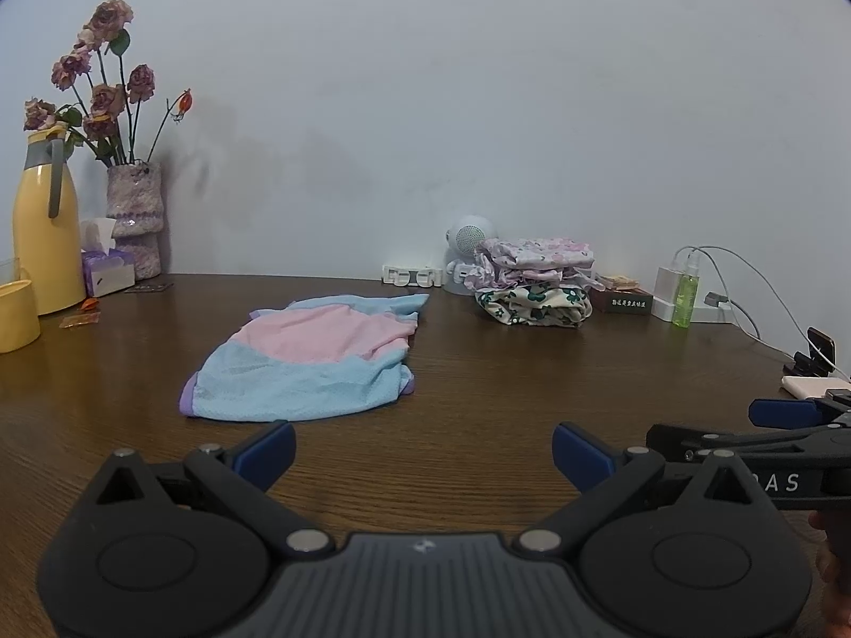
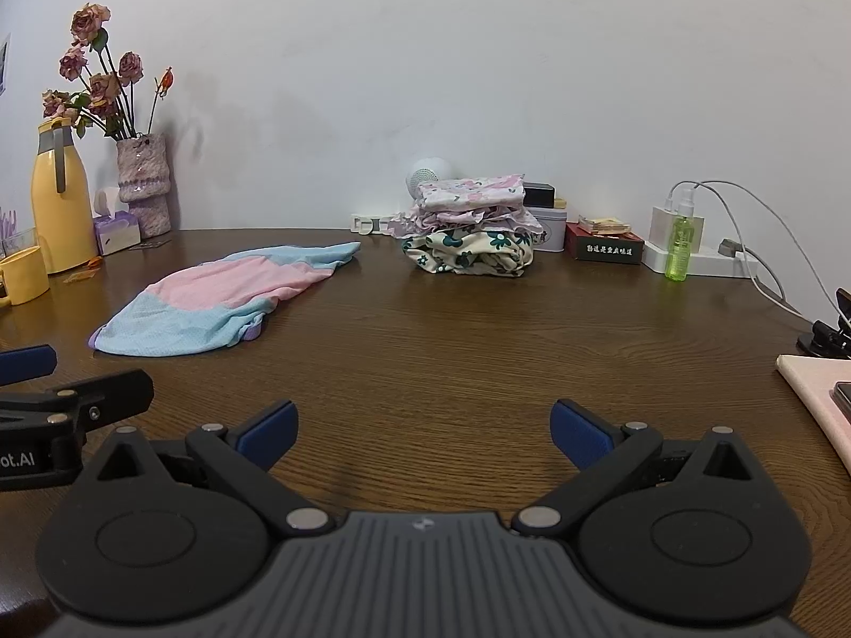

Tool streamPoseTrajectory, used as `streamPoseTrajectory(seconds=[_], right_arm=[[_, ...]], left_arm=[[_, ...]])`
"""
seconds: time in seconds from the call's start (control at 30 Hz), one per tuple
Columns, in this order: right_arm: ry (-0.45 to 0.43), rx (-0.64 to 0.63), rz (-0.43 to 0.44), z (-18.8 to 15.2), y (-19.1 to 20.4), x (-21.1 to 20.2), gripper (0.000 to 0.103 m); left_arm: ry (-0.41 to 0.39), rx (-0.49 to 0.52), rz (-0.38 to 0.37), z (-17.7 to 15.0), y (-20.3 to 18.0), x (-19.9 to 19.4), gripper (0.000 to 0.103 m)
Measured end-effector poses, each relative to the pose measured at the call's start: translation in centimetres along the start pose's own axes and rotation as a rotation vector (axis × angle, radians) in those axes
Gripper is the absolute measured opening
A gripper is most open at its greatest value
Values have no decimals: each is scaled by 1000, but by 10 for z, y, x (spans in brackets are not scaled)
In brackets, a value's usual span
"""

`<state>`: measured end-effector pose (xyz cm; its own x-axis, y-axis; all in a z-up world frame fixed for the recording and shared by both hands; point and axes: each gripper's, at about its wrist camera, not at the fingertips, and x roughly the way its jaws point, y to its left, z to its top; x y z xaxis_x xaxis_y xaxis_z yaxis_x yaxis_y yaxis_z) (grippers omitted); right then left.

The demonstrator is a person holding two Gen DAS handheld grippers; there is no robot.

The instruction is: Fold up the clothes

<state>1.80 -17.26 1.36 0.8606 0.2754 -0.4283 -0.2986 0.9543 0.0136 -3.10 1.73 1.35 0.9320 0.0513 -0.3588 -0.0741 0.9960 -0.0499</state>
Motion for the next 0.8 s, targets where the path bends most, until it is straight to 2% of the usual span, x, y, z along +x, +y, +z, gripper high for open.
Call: streamPoseTrajectory(seconds=[0.8], right_arm=[[2,0,3,0,0,0,103]], left_arm=[[-1,-5,2,-1,0,-1,103]])
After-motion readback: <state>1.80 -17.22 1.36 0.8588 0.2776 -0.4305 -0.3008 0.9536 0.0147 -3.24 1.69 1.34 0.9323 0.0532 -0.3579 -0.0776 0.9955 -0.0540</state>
